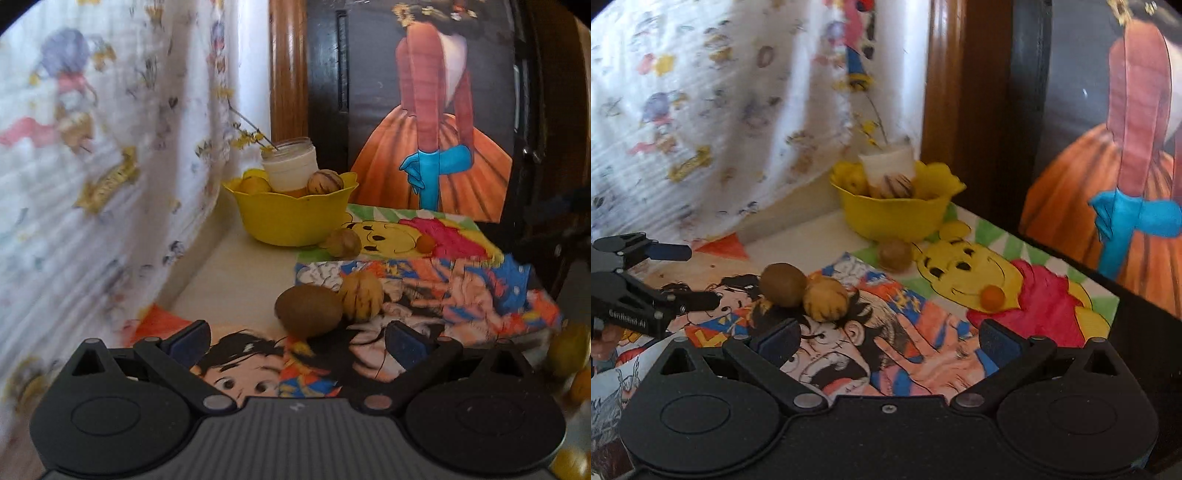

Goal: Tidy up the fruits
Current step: 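Move the left tool toward the brown round fruit while the right approaches the small orange, then close the left gripper on the brown round fruit while the right gripper grasps the small orange, then carry the brown fruit in the left gripper to the tray while the right carries the small orange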

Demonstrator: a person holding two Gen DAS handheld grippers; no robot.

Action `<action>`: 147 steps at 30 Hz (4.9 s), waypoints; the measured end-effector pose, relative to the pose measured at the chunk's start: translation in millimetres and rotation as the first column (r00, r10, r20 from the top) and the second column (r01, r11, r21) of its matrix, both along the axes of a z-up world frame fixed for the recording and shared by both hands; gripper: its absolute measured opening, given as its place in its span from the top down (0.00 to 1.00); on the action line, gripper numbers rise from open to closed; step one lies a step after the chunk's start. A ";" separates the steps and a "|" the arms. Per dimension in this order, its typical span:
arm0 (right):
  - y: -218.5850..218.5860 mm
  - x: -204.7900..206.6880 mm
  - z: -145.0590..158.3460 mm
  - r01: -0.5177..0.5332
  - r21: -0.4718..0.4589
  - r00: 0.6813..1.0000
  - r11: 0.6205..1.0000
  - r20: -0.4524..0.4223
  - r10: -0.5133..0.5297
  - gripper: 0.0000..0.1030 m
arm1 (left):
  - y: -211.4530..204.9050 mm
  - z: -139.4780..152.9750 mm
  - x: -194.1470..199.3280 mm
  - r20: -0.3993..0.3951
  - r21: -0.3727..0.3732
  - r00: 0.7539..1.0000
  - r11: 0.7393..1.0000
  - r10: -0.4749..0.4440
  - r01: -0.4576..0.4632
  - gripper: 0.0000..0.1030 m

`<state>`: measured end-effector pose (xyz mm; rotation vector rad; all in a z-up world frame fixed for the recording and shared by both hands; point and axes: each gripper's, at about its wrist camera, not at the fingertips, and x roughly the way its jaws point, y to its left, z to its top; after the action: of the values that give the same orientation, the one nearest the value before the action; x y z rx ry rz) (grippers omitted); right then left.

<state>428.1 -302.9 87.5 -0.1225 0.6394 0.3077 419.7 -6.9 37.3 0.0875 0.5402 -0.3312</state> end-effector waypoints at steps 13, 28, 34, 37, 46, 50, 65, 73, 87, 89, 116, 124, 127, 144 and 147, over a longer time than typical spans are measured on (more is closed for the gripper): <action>-39.1 -21.8 31.7 0.092 0.053 0.971 0.994 -0.228 -0.078 0.01 | -30.9 49.7 36.5 -0.265 0.005 0.964 1.000 0.009 -0.007 0.00; -50.8 49.5 38.1 0.109 0.019 0.976 0.994 -0.190 -0.103 0.01 | -53.4 102.4 91.4 -0.288 0.034 0.958 0.999 0.008 0.002 0.00; -53.4 104.9 -17.7 0.092 -0.052 0.980 0.994 -0.173 -0.099 0.02 | -95.8 51.4 148.4 -0.322 0.068 0.946 0.996 -0.028 0.053 0.00; -58.2 137.6 -42.4 0.136 -0.069 0.970 0.988 -0.193 -0.147 0.12 | -111.3 27.6 174.6 -0.350 0.060 0.937 0.998 -0.009 0.032 0.01; -66.3 193.3 -81.5 0.182 -0.053 0.954 0.982 -0.231 -0.189 0.35 | -140.6 -22.9 227.8 -0.401 0.068 0.916 0.998 0.032 -0.005 0.12; -62.5 200.2 -86.3 0.171 -0.030 0.953 0.985 -0.248 -0.173 0.41 | -146.4 -32.2 236.0 -0.406 0.048 0.913 0.999 0.037 -0.019 0.18; -57.1 208.1 -96.4 0.192 -0.013 0.949 0.981 -0.253 -0.189 0.66 | -148.5 -46.3 249.5 -0.418 0.054 0.903 0.995 0.102 -0.087 0.49; -60.6 187.7 -85.4 0.208 0.040 0.944 0.977 -0.268 -0.190 0.66 | -143.3 -40.2 237.0 -0.428 0.035 0.898 0.994 0.107 -0.102 0.51; -53.1 105.9 -32.8 0.181 0.124 0.963 0.976 -0.225 -0.150 0.66 | -140.5 -1.7 168.1 -0.412 -0.039 0.910 0.997 0.050 -0.072 0.51; -50.5 87.2 -23.2 0.181 0.130 0.964 0.975 -0.221 -0.149 0.66 | -135.6 7.7 151.8 -0.412 -0.060 0.910 0.995 0.049 -0.081 0.51; 20.7 -210.8 -10.6 0.508 0.123 0.830 0.852 -0.333 -0.447 0.66 | -40.7 45.3 -90.9 -0.414 -0.062 0.908 0.997 -0.061 0.039 0.51; 40.8 -248.4 -40.4 0.577 0.109 0.772 0.809 -0.398 -0.496 0.66 | -41.1 19.5 -140.2 -0.476 -0.039 0.867 0.989 -0.145 0.144 0.51; 46.9 -253.6 -49.2 0.577 0.107 0.765 0.810 -0.416 -0.491 0.66 | -46.2 7.1 -151.3 -0.504 -0.025 0.848 0.984 -0.165 0.176 0.51; 54.5 -242.1 -71.1 0.511 0.020 0.797 0.860 -0.385 -0.465 0.66 | -79.9 -11.9 -144.2 -0.548 0.026 0.810 0.963 -0.210 0.268 0.51; 54.3 -243.2 -72.9 0.519 0.025 0.793 0.854 -0.387 -0.471 0.66 | -82.5 -17.7 -140.5 -0.579 0.013 0.788 0.964 -0.208 0.264 0.50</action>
<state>184.9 -248.6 14.6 0.2388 0.9963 -0.1496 279.1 -89.3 19.6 0.1489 1.1564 -0.5870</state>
